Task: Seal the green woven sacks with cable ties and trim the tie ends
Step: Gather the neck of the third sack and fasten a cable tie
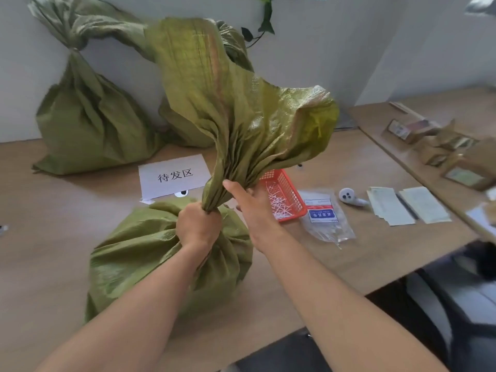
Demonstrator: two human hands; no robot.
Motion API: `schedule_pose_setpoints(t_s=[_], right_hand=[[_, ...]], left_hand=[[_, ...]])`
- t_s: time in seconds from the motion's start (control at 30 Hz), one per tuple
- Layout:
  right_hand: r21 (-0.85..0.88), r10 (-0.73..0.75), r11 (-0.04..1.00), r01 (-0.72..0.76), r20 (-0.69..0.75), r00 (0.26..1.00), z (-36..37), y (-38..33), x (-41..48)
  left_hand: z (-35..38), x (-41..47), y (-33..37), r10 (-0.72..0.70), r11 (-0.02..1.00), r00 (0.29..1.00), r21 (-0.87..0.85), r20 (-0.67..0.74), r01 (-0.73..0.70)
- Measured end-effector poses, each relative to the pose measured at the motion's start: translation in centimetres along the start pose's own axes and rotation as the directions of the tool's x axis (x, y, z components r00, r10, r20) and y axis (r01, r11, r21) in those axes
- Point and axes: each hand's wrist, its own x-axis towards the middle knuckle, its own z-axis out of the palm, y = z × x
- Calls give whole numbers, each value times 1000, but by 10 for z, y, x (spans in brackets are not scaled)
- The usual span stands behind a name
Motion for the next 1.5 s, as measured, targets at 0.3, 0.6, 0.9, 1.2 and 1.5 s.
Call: schedule_pose_setpoints(t_s=[0.3, 0.6, 0.9, 1.2, 1.5], right_hand=[[28, 140, 990, -138, -308, 941, -85, 40, 3], [-97, 186, 959, -265, -486, 854, -212, 118, 45], [-274, 252, 854, -442, -525, 813, -313, 191, 78], [-273, 303, 787, -553, -609, 733, -377, 248, 106], [-325, 226, 757, -567, -685, 693, -386, 274, 128]], left_hand=[[55, -21, 28, -59, 994, 997, 100, 44, 54], [141, -49, 58, -16, 952, 998, 306, -54, 32], [229, -80, 87, -48, 919, 996, 387, -81, 76], [284, -87, 113, -128, 924, 989, 354, -70, 144], [302, -95, 111, -218, 940, 972, 249, -90, 234]])
